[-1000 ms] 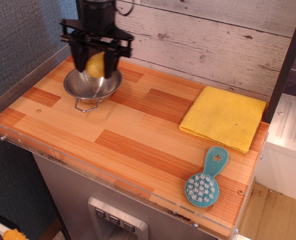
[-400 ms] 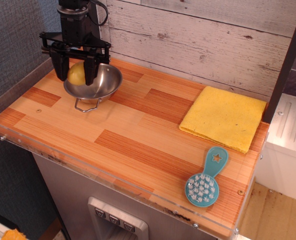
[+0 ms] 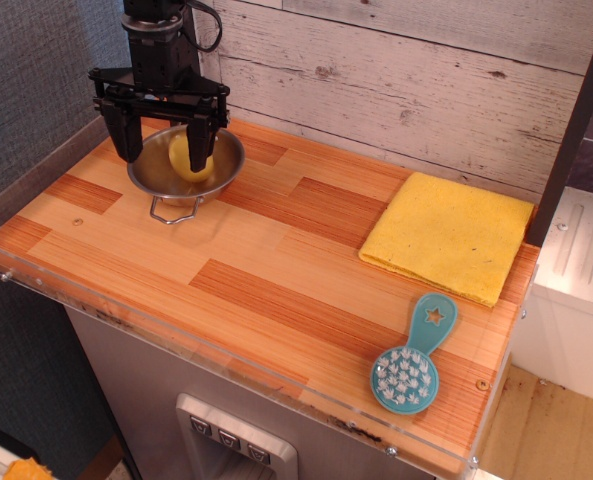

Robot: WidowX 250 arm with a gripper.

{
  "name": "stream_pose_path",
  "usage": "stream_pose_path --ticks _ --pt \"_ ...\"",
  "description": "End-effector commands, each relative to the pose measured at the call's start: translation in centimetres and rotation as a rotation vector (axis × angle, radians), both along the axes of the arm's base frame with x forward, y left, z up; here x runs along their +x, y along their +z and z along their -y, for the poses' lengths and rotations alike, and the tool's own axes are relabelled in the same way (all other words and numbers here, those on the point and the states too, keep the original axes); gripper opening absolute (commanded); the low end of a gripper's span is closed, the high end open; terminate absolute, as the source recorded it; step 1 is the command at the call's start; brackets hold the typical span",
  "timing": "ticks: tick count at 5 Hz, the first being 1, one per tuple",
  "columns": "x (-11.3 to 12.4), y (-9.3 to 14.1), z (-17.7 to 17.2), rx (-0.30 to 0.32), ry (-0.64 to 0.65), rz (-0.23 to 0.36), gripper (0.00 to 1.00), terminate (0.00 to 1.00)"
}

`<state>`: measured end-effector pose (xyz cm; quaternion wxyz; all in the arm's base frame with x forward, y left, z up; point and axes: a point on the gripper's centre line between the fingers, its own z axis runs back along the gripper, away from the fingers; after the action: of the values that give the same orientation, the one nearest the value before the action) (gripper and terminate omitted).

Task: Place the potato inside the colander

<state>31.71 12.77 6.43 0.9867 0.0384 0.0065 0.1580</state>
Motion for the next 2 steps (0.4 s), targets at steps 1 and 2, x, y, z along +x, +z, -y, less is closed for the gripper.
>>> stream_pose_path --ticks 1,2 --pt "0.2 5.5 3.4 0.015 -0.080 0.082 1.00 0.00" --pt "0.4 6.8 6.2 0.015 -0.177 0.113 1.00 0.00"
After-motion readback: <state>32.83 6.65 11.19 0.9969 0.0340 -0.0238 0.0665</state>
